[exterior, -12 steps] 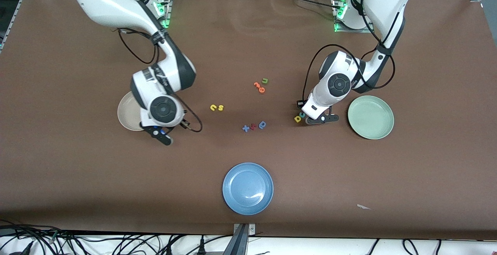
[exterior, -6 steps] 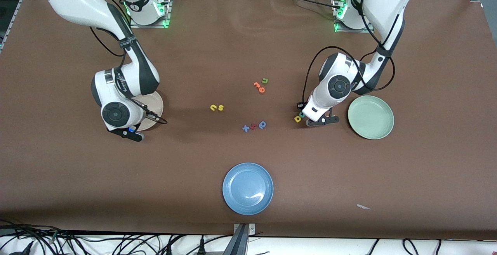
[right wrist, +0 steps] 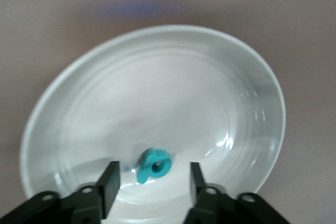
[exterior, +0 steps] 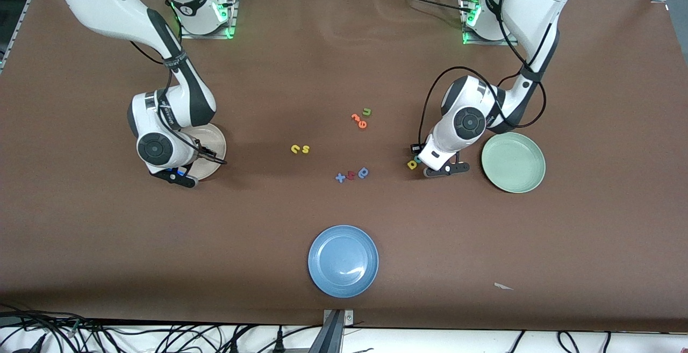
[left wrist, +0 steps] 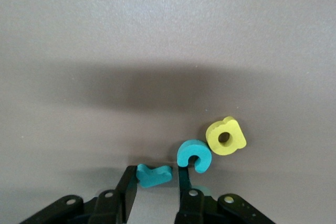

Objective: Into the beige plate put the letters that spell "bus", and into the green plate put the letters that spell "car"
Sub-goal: 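Place the teal l on the green plate while the right gripper reaches the s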

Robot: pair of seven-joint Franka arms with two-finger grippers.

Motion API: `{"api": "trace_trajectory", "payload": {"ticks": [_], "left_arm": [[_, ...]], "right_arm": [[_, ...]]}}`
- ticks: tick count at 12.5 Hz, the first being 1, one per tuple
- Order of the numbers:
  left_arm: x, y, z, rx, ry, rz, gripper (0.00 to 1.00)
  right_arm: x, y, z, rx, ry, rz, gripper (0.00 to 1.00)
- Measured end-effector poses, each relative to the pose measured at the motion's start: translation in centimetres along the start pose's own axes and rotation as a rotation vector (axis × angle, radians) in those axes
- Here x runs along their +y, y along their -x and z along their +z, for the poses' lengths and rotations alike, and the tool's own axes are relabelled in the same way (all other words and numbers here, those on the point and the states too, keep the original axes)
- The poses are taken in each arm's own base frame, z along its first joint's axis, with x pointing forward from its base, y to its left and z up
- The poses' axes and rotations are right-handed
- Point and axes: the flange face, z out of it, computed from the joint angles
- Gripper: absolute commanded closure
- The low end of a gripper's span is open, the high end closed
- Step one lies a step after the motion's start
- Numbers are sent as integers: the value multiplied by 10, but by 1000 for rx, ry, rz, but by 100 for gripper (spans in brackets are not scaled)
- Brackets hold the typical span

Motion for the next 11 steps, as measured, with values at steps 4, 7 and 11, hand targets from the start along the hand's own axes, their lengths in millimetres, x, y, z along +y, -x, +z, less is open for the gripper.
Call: {"api": "trace_trajectory", "payload": {"ticks": [4,7,11], "left_arm": [[-6,-7,-2,8,-1,-14,61],[-6,-8,-2,8,-1,-14,66],[-6,-8,-2,9,-1,-14,89]], "right_arm": [[-30,27,-69,-6,-58,28,1],[-90,68,-94,2,-119,253,1],[-167,111,-81,32,-207,538,6]]}}
